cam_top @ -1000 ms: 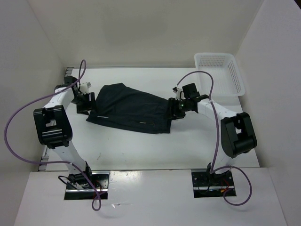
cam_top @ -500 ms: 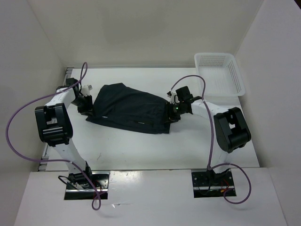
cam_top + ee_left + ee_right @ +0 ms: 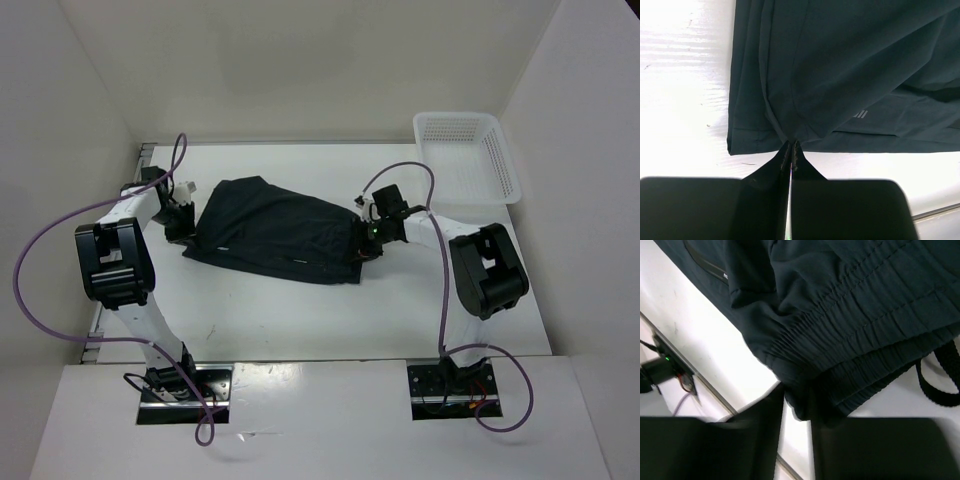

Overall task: Fold and stack the shorts
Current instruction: Fold the shorts

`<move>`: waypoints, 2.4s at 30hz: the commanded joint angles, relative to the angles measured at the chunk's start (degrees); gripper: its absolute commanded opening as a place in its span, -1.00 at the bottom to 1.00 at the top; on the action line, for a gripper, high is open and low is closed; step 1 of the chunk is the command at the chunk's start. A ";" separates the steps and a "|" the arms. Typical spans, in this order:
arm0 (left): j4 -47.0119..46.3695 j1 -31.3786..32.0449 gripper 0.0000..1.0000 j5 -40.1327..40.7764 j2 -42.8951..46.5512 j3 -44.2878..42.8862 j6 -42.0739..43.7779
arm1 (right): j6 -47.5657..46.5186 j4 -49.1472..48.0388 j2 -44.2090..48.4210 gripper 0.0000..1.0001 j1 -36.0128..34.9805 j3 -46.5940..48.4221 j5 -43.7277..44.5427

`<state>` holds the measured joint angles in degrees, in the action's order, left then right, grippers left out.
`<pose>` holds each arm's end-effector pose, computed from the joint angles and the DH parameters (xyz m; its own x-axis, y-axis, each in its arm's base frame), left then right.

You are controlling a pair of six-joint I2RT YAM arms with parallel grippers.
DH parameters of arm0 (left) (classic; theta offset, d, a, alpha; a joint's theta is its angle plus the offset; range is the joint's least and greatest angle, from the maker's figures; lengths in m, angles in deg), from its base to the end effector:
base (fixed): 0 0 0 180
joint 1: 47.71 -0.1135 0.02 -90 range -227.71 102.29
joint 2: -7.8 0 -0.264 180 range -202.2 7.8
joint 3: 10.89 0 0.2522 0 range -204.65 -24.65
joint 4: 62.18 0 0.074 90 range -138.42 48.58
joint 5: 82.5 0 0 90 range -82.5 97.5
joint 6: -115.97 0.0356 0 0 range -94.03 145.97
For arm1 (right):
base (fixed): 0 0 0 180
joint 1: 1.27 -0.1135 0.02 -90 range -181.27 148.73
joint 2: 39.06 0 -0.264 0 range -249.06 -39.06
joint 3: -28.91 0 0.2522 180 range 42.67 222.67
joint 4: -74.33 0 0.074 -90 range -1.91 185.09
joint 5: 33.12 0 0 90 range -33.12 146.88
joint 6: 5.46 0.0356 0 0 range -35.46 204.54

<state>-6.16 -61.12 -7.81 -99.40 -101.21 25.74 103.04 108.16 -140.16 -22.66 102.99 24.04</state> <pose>0.3633 0.0770 0.1889 -0.9291 -0.2255 -0.2930 -0.1519 0.9553 -0.2535 0.3152 0.1442 0.1672 -0.9464 -0.0844 -0.3116 -0.2658 0.7516 0.6037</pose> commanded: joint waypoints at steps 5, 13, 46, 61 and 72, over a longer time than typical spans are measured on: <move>-1.48 0.05 -1.00 0.55 -0.73 -3.76 0.23 | -5.56 -1.12 -0.68 -1.00 -0.32 5.93 0.05; 5.55 -3.11 -1.00 2.82 -1.35 -15.20 0.23 | -37.91 11.04 7.56 -1.00 1.18 12.93 2.15; 6.34 -3.47 -0.30 12.59 0.76 -1.92 0.23 | -49.35 12.52 21.64 0.27 -8.24 -2.93 14.03; 3.54 1.28 0.26 10.64 -7.06 -10.99 0.23 | -8.26 9.02 7.23 0.50 -0.76 3.77 11.75; 1.07 1.28 0.33 12.93 -8.64 -5.54 0.23 | -0.75 4.37 0.56 0.53 -1.38 -3.00 8.77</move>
<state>-4.00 -59.52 3.97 -107.42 -107.55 25.76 99.28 115.35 -137.34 -23.64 101.55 35.60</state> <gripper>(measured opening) 0.664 0.764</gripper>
